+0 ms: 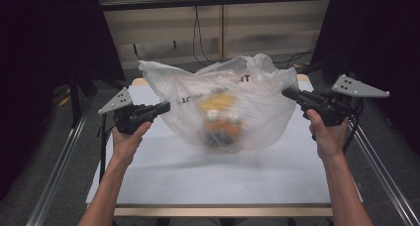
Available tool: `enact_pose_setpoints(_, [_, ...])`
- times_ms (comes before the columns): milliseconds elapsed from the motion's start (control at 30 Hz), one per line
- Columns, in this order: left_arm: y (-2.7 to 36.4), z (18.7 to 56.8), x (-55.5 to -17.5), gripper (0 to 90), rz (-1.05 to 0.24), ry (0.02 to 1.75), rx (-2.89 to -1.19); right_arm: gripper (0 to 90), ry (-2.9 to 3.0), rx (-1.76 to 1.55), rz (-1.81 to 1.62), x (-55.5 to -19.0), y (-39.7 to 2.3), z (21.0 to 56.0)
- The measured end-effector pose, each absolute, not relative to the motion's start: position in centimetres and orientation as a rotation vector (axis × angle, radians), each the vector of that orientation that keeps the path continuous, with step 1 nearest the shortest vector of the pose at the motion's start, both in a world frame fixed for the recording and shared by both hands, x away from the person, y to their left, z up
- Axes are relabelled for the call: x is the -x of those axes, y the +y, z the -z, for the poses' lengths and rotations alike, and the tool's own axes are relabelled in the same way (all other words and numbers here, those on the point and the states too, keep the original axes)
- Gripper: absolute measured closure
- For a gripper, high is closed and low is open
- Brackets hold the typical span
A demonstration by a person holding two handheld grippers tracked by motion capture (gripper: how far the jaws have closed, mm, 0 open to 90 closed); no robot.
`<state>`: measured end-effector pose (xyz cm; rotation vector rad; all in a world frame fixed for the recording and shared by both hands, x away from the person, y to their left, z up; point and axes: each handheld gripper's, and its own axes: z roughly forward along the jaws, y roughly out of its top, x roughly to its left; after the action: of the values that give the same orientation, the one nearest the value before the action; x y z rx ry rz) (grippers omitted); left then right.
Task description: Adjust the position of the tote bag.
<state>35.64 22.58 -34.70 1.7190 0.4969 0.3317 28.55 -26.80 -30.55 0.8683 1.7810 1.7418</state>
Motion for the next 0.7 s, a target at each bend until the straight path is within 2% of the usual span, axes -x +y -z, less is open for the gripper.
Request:
enact_pose_setpoints(267, [22.5,34.6,-34.5,90.0,-0.342,0.458,-1.778,90.0,1.814,-0.897,-1.685,-27.6,-27.5,30.9])
enact_pose_setpoints(700, [22.6,36.7,-34.6,90.0,-0.313,0.462,-1.834,90.0,1.857,-0.916,-1.676,-28.1,-27.2,32.3])
